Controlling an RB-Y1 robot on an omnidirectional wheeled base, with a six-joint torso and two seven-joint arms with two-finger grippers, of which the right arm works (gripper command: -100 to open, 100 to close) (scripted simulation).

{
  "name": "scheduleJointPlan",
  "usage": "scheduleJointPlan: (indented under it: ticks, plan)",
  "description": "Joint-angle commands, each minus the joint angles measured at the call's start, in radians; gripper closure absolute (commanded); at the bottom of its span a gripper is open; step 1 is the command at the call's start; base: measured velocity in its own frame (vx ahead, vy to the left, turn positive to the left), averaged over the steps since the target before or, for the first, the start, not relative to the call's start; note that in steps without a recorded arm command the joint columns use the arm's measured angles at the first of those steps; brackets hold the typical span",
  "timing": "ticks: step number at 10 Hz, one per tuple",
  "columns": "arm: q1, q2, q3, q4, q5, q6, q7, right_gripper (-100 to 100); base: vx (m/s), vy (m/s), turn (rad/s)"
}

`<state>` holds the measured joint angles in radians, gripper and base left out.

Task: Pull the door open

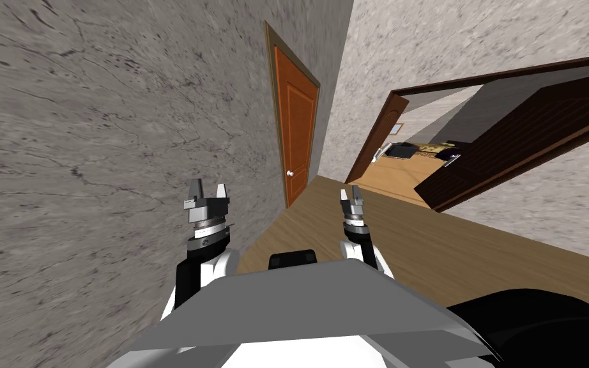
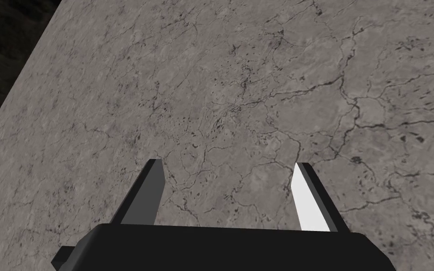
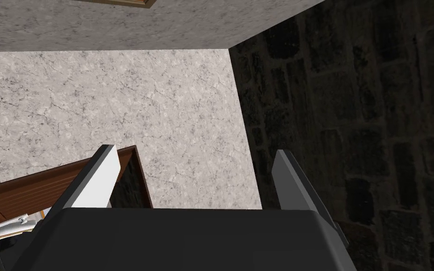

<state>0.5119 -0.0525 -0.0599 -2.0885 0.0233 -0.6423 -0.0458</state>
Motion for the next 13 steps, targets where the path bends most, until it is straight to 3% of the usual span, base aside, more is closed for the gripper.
scheduleJointPlan:
  ticks: [1,13]
  plan:
    - [-0.005,-0.007,-0.006,0.030,0.030,-0.014,0.032,-100,0.066,-0.117,0.129]
    - [-0.065,-0.044,-0.062,0.253,0.228,-0.097,0.233,-100,0.051,-0.094,0.110]
